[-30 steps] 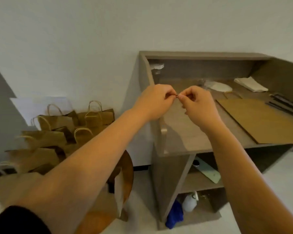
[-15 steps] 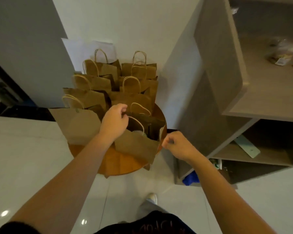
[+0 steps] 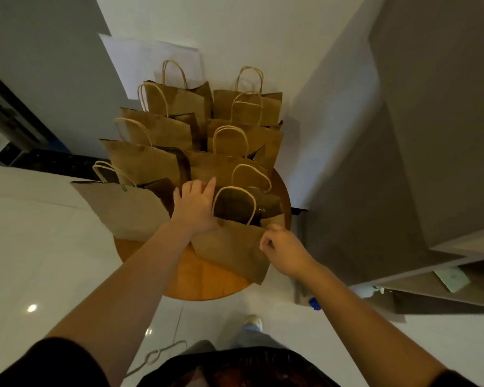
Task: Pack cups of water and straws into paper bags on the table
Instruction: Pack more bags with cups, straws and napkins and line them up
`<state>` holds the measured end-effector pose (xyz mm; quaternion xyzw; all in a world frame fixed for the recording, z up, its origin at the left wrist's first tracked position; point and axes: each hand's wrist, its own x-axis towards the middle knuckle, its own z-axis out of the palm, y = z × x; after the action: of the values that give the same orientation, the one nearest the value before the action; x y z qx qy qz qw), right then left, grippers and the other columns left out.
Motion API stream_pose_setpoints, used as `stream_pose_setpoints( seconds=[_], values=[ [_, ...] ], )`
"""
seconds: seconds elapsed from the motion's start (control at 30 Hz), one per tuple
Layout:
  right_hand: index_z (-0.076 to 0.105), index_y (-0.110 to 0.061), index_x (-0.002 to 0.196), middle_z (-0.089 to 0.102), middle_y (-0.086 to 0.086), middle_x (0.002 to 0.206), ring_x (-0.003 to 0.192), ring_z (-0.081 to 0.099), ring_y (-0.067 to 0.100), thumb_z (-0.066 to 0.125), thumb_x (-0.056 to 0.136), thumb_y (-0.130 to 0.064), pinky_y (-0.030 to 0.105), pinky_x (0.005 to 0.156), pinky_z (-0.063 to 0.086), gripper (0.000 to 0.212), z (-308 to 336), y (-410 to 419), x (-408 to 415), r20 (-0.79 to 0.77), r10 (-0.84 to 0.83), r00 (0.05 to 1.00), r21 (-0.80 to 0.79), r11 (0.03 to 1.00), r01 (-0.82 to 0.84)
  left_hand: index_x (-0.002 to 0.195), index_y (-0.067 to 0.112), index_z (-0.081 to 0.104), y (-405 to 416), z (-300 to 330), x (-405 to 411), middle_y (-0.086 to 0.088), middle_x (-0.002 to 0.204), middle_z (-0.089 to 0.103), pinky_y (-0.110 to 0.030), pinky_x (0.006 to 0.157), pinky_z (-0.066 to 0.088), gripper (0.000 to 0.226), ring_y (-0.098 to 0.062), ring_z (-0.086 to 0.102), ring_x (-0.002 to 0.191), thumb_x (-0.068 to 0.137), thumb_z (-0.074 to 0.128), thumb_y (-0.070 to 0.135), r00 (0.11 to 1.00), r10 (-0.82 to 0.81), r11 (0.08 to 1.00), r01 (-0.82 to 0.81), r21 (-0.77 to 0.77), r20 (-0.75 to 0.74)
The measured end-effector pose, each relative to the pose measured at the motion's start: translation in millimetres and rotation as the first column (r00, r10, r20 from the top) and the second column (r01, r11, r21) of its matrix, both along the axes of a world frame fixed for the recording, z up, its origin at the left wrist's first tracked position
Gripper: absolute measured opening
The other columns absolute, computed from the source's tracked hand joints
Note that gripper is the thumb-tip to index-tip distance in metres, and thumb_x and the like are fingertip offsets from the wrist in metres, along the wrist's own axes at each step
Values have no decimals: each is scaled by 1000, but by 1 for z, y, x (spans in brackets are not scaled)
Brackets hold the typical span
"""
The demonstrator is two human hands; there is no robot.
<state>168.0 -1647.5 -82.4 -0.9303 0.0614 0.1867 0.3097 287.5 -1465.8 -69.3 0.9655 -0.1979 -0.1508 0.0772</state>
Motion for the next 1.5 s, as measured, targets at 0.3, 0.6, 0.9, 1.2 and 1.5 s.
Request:
stream_pose_setpoints(
  seconds=[0.3, 0.6, 0.9, 1.2, 1.5],
  values=[
    [62, -8, 101, 59, 8, 110, 98, 56, 23, 44, 98, -14, 31, 86, 46, 19, 6, -9, 41, 91, 57, 994, -186, 982, -40, 116, 19, 56, -7, -9, 22, -1, 117, 57, -46, 108, 32, 50, -23, 49, 121, 75, 75, 39, 963, -120, 992, 104, -75, -243],
    [71, -14, 97, 18, 6, 156, 143, 9, 30, 49, 95, -23, 46, 115, 6, 24, 0, -19, 39, 159, 274, 948, -486, 858, -166, 97, 16, 71, -18, -17, 15, -1, 88, 65, -26, 71, 46, 14, -12, 58, 78, 92, 58, 16, 908, -193, 946, 71, -316, -373],
    [56, -13, 116, 53, 6, 122, 110, 48, 21, 48, 96, -13, 32, 97, 37, 22, -2, -4, 40, 116, 235, 965, -540, 830, -137, 98, 17, 69, -15, -22, 17, -3, 91, 67, -38, 84, 52, 16, -17, 60, 85, 94, 55, 24, 923, -165, 935, 35, -353, -347],
    [59, -20, 95, 60, -1, 96, 79, 55, 10, 47, 97, -22, 21, 69, 46, 12, 12, 17, 22, 283, -93, 955, -203, 967, 154, 115, 18, 61, -19, -24, 14, -2, 98, 64, -31, 75, 46, 23, -16, 56, 85, 99, 45, 21, 930, -228, 925, 115, -361, -288],
    [65, -10, 111, 66, 8, 108, 100, 60, 21, 45, 98, -16, 24, 85, 43, 25, 20, 19, 50, 112, -196, 974, 10, 981, 196, 105, 17, 60, -18, -25, 9, -1, 86, 60, -34, 69, 47, 20, -16, 54, 75, 99, 42, 24, 935, -279, 933, 210, -293, -218]
  ],
)
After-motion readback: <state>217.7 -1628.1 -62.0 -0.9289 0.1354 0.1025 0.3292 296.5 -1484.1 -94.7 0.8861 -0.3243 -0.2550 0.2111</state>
